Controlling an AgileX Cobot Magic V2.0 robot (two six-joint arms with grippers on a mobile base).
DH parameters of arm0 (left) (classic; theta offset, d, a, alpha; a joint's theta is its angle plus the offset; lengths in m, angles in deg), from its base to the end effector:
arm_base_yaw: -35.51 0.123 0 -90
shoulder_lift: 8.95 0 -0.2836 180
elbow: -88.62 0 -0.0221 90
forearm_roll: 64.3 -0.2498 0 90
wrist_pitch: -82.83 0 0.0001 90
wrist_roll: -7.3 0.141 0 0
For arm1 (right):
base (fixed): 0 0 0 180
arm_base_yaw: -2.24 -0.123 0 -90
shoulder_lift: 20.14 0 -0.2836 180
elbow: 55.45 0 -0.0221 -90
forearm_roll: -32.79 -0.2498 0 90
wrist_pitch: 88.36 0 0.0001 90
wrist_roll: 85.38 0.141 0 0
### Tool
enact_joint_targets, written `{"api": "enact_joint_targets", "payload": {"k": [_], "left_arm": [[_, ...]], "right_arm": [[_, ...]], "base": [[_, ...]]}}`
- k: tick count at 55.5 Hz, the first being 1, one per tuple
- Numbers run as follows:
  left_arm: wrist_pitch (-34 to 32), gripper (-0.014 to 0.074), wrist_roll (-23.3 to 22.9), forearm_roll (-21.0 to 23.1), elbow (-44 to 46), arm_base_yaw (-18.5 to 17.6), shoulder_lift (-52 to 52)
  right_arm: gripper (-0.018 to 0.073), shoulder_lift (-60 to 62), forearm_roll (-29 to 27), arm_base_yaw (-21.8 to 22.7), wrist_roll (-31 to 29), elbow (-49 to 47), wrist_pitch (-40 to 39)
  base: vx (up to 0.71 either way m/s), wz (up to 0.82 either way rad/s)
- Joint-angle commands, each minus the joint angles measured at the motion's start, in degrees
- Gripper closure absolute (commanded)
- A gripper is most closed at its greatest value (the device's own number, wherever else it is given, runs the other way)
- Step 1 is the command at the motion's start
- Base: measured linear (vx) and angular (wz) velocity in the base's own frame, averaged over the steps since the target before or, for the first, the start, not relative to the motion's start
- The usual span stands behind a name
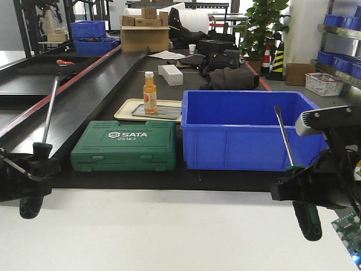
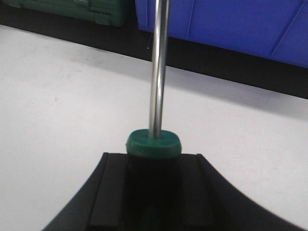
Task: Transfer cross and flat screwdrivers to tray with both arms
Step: 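Hold both screwdrivers upright while the base turns away from the table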
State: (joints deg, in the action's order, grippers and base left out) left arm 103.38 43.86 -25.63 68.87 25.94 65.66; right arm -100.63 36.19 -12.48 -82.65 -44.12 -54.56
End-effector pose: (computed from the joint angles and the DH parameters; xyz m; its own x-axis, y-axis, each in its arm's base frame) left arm 0.2948 -0.0811 0.3508 -0.3500 0.0541 -0.9352 0.3628 0.9282 -0.0821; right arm 0.3088 0.0763 0.3348 -0.5623 -0.1495 -0.8133 -0.2289 0.9732 -0.0206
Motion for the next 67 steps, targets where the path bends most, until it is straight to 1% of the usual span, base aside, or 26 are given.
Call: {"api": "enact_joint_targets", "payload": {"k": [1, 45, 67], "left_arm": [[-3.81, 0.0596, 0.01, 1.74, 1.78, -0.25, -1.48], [-3.87, 0.0596, 0.01, 1.74, 1.78, -0.25, -1.48], [-3.87, 0.0596, 0.01, 1.74, 1.78, -0.25, -1.48]], "right_arm": [[0.0567, 1.63, 0.61, -0.04, -0.09, -2.12, -4.50], [0.0567, 1.63, 0.61, -0.04, -0.09, -2.12, -4.50], [0.0567, 1.63, 0.61, -0.04, -0.09, -2.12, -4.50]], "base": [[0.00, 0.00], [0.00, 0.00], [-0.08, -0.04]]}}
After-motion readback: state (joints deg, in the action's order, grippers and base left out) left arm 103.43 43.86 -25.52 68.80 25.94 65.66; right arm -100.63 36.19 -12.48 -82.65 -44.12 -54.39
